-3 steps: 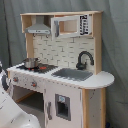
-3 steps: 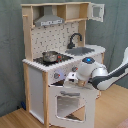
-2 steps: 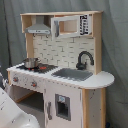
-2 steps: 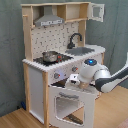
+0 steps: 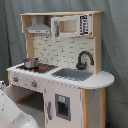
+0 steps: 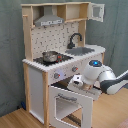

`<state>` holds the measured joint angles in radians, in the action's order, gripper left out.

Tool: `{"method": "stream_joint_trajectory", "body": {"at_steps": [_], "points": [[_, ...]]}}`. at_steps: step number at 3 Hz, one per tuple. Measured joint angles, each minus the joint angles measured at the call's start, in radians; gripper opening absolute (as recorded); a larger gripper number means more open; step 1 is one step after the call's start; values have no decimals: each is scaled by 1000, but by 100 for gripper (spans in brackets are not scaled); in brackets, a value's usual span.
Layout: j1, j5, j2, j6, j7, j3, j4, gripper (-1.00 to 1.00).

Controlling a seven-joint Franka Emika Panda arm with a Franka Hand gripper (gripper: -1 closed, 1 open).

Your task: Play with the kitchen

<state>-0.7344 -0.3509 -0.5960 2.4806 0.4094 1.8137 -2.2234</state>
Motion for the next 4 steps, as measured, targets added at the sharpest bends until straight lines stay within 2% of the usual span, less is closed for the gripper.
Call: {"method": "stream_joint_trajectory", "body": {"at_steps": [1,2,3,4], "points": [[21,1,0,-5,-4,-21,-3,-100],[33,1,0,-8,-5,-34,-4,100],[73,2,0,-26,-11,-79,-5,100],[149,6,-4,-61,-30,-164,-5,100]]}}
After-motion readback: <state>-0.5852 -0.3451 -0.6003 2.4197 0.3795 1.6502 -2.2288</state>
